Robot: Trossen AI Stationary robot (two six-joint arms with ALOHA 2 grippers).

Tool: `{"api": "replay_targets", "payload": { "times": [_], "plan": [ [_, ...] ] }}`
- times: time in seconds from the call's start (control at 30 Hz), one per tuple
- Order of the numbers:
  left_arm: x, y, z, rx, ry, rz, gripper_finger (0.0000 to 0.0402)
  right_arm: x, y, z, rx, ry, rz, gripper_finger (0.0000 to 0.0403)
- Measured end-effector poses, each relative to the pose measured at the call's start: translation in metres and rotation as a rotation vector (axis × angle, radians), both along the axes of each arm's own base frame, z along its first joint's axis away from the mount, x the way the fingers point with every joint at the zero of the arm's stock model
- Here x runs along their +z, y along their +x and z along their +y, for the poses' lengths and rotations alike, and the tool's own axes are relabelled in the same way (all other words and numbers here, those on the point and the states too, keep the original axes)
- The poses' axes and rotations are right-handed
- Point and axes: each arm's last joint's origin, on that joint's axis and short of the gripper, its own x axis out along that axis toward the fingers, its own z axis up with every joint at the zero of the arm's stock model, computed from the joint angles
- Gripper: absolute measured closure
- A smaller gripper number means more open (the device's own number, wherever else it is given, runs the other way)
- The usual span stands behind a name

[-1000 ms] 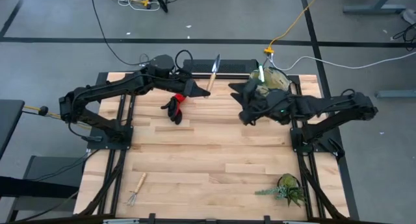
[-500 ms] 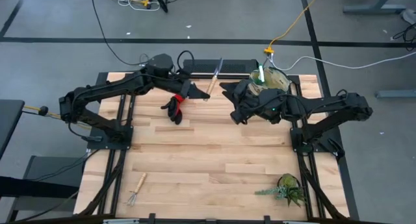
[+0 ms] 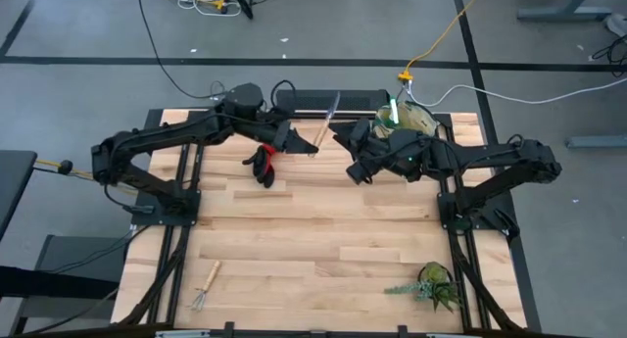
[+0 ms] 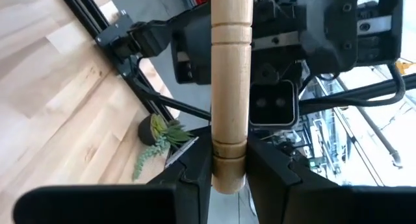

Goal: Pick & Place Garden tools in Gardening bag
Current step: Put the brown trowel into the gardening bag

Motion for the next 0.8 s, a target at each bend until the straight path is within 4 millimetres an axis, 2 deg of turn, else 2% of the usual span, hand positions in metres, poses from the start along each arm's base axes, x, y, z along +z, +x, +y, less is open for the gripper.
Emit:
{"api": "replay_targets", "payload": {
  "times": [0.23, 0.4, 0.8],
  "plan": [
    [-0.009, 0.013, 0.003, 0.029, -0.033, 0.01, 0.0315, 0.0, 0.0, 0.001, 0.031, 0.013, -0.002, 0.0108],
    [-0.004, 0.02, 0.004, 0.026, -0.064, -0.071, 0.0316, 0.0, 0.0, 0.001, 0.031, 0.014, -0.001, 0.0108],
    [-0.008, 0.03, -0.013, -0.025, -0.095, -0.07, 0.0315, -0.001, 0.0, 0.001, 0.031, 0.013, 0.011, 0.0108]
  ]
}}
